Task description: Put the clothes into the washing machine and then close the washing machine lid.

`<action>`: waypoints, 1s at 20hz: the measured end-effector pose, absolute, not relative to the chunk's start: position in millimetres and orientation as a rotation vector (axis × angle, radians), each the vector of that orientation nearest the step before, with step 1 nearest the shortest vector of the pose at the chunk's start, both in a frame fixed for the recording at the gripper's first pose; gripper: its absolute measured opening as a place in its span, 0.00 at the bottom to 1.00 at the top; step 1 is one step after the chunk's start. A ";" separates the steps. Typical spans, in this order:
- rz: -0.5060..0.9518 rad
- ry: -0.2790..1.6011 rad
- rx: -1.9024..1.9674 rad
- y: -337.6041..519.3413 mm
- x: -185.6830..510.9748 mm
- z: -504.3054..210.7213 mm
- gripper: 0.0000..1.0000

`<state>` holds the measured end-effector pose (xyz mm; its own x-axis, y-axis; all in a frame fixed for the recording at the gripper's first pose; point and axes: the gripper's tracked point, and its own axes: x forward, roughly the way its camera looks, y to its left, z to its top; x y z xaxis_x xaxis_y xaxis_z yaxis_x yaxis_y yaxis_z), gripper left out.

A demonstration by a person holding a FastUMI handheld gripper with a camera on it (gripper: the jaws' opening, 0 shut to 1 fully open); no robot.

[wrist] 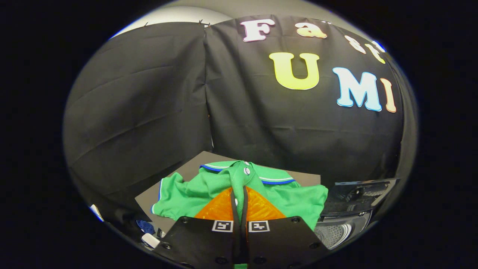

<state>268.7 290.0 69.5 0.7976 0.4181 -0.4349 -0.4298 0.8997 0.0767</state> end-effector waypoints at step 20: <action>0.281 0.441 0.003 108.8 266.4 66.1 0.01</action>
<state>266.4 108.8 66.1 0.8665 0.2686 -0.4207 -0.2675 0.9615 0.0630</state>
